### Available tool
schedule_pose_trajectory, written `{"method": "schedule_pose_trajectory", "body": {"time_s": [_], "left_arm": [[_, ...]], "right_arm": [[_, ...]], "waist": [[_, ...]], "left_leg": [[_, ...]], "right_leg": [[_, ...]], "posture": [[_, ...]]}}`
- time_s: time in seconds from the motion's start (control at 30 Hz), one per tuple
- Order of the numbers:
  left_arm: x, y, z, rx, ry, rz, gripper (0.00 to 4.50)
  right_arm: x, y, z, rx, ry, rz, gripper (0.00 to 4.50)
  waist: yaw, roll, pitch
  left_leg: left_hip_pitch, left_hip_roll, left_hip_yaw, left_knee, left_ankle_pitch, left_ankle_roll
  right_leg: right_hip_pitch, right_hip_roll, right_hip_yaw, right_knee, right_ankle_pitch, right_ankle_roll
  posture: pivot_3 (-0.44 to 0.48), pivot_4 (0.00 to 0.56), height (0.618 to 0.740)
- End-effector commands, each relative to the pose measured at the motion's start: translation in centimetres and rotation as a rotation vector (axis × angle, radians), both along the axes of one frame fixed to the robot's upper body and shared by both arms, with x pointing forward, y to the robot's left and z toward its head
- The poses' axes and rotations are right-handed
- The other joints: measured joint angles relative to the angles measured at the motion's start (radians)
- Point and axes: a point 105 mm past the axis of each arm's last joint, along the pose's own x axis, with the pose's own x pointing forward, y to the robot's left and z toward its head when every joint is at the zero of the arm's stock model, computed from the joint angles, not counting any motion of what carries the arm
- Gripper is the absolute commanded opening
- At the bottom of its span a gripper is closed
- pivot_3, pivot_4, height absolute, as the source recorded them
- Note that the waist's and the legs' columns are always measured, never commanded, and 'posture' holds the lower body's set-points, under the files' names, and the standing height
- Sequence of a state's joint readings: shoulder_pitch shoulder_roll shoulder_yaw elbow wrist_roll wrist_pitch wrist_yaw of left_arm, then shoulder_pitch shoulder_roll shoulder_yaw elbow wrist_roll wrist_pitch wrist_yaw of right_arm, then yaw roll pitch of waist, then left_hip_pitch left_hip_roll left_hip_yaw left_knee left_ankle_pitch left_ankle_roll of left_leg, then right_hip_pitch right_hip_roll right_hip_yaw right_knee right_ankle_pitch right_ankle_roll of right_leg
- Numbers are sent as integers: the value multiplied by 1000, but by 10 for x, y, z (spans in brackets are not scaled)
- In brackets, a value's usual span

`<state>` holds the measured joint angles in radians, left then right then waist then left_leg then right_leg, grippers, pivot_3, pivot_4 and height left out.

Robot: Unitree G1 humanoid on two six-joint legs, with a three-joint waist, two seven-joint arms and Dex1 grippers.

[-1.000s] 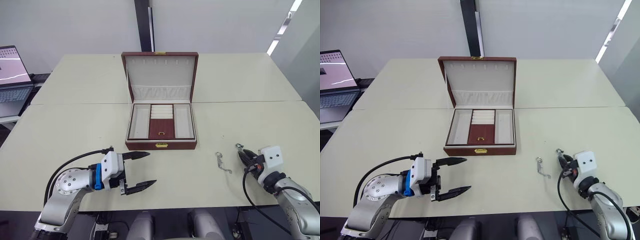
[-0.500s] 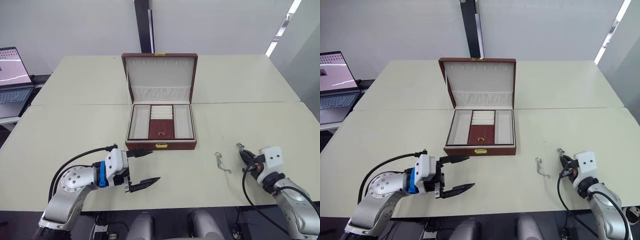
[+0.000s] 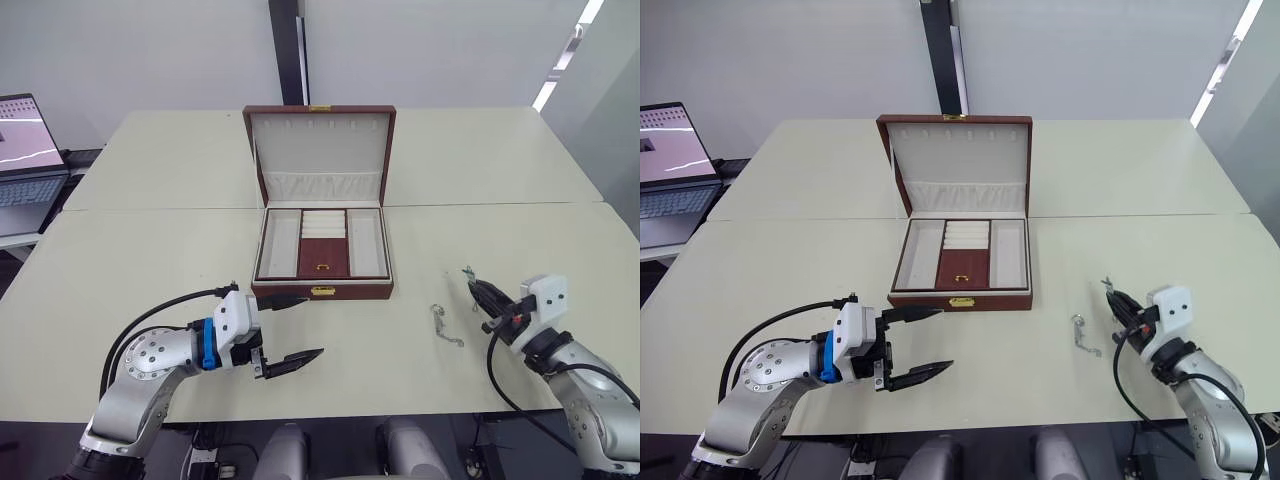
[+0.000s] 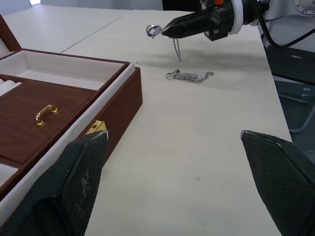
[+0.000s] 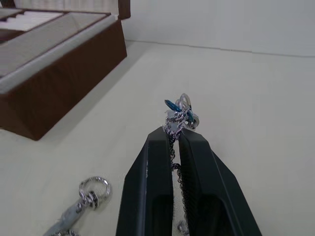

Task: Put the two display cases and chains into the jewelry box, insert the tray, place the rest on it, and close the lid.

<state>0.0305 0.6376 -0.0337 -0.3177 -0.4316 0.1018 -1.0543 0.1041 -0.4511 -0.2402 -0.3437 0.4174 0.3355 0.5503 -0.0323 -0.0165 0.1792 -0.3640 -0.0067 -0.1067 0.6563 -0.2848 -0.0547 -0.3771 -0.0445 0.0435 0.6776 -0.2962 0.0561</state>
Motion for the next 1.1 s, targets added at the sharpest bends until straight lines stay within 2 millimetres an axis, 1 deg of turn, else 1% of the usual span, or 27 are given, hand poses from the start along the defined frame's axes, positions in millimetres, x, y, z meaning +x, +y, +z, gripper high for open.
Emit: {"method": "schedule_pose_trajectory", "body": {"time_s": [0.03,0.17,0.33,0.5,0.6,0.67,0.8,0.9,0.97,1.1], "left_arm": [[-1,-6,11,-25,-36,-7,4500],[1,-6,12,-34,-34,20,4500],[2,-1,11,-56,-28,89,4500],[4,9,10,-90,-31,197,4500],[4,19,12,-120,-43,297,4500],[5,24,14,-147,-53,359,4500],[1,32,15,-187,-52,482,4500],[-2,37,15,-206,-54,554,4500],[-5,43,16,-224,-61,623,4500],[-8,47,21,-246,-77,703,4500]], "right_arm": [[2,7,28,-11,-82,47,21],[6,18,49,-15,-120,106,21],[12,35,74,-19,-158,193,20],[19,53,95,-6,-183,285,20],[26,69,107,-5,-196,358,20],[31,79,110,-7,-185,395,20],[41,108,117,-10,-165,517,20],[48,124,122,-16,-167,574,20],[54,141,124,-21,-169,617,20],[59,162,125,-29,-167,681,4]], "waist": [[0,0,0],[0,0,0],[0,0,0],[1,0,1],[-2,0,1],[0,0,1],[-2,0,1],[0,0,1],[0,0,1],[0,0,1]], "left_leg": [[0,0,0,0,0,0],[0,0,0,0,0,0],[0,0,0,-1,0,0],[-1,0,0,-1,0,0],[-1,0,0,-1,0,0],[-1,0,0,-2,0,0],[-1,0,0,-2,0,0],[-1,0,0,-4,0,0],[-1,0,0,-4,0,0],[-1,0,0,-6,0,0]], "right_leg": [[0,0,0,0,0,0],[0,0,0,0,0,0],[-1,0,0,0,0,0],[-1,0,0,0,0,0],[-2,0,0,-1,0,0],[-2,0,1,0,0,0],[-2,0,0,-1,0,0],[-3,-1,0,-1,0,0],[-3,-1,0,-1,0,-1],[-5,-1,1,-2,0,-1]], "posture": [[0,150,740],[0,150,740],[0,150,740],[0,150,740],[0,150,740],[0,150,740],[0,150,740],[0,150,740],[0,150,740],[0,150,740]]}}
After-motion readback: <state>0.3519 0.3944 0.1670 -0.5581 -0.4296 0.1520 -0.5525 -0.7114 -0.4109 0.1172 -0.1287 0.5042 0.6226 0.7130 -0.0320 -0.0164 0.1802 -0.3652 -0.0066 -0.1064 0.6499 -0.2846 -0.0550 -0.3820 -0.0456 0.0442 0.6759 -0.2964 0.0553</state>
